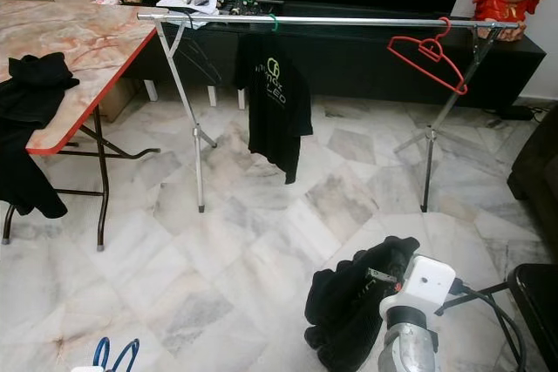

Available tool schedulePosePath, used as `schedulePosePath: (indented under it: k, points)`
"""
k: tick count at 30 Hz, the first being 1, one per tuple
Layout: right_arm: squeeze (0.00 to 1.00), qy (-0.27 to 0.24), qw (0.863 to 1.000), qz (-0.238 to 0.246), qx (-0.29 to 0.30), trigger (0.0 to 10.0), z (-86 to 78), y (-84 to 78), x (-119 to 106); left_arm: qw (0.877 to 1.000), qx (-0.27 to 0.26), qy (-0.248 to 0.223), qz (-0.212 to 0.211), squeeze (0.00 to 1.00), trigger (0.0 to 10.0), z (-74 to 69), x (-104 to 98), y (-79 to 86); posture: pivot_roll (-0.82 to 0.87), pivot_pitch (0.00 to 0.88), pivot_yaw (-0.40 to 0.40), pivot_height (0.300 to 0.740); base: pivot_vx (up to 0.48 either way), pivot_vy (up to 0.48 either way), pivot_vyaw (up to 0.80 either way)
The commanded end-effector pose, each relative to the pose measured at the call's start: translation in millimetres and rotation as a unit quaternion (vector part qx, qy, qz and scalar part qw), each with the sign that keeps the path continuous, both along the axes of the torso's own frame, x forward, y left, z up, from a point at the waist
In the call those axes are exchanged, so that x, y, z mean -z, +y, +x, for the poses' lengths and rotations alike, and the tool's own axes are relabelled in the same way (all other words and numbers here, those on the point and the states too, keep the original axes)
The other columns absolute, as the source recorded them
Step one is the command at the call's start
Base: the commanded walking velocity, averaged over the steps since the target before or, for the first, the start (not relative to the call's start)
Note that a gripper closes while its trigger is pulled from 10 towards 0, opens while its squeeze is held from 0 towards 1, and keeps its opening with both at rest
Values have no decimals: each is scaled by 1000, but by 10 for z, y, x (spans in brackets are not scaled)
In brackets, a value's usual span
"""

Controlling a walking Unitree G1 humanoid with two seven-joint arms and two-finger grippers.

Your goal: Hang hanger

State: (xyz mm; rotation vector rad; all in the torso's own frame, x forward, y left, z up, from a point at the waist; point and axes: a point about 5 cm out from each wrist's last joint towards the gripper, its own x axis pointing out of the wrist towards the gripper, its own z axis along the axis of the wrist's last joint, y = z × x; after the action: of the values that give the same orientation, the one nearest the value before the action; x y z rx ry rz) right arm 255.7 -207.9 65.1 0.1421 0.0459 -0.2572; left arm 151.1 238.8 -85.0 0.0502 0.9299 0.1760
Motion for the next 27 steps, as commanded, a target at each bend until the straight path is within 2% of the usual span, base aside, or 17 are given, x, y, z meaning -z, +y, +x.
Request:
schedulePosePath:
  k: [1,17,27]
  points:
    - [0,-26,1000,-11,0,10000,28,-14,-124,1000,-7,23,-11,0,10000,-106,55,-25,-14,90,-25,721,0,315,0]
    - [0,-17,1000,-16,-21,10000,68,94,-106,999,-6,47,-16,0,10000,-207,91,1,-12,105,-30,721,0,402,0]
    - [0,-16,1000,-19,-19,10000,61,70,-107,998,-7,56,-20,0,10000,-246,110,-11,-11,110,-28,721,0,441,0]
